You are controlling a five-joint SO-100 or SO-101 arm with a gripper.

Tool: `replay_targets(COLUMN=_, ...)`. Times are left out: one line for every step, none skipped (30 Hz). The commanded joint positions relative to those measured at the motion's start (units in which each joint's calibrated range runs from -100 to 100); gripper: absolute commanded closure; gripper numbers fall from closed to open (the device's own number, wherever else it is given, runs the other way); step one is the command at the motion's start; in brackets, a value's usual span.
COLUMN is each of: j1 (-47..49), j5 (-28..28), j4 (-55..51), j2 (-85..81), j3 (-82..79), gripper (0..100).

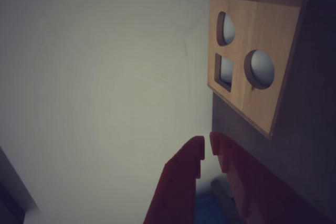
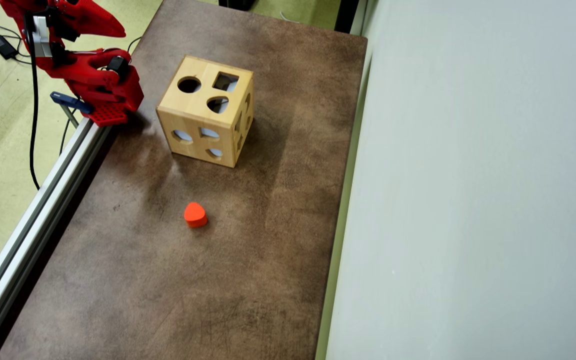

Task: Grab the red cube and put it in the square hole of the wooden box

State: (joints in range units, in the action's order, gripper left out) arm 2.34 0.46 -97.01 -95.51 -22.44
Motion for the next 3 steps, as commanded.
replay_targets(j1=-0.18, j5=0.44, j4=-0.33, j2=0.09, j3=1.15, gripper=97)
replay_targets(j1=-0.18, j5=0.44, j4=-0.33, j2=0.09, j3=1.15, gripper=97)
replay_targets(j1=-0.18, j5=0.44, j4=-0.33, j2=0.09, j3=1.15, gripper=97)
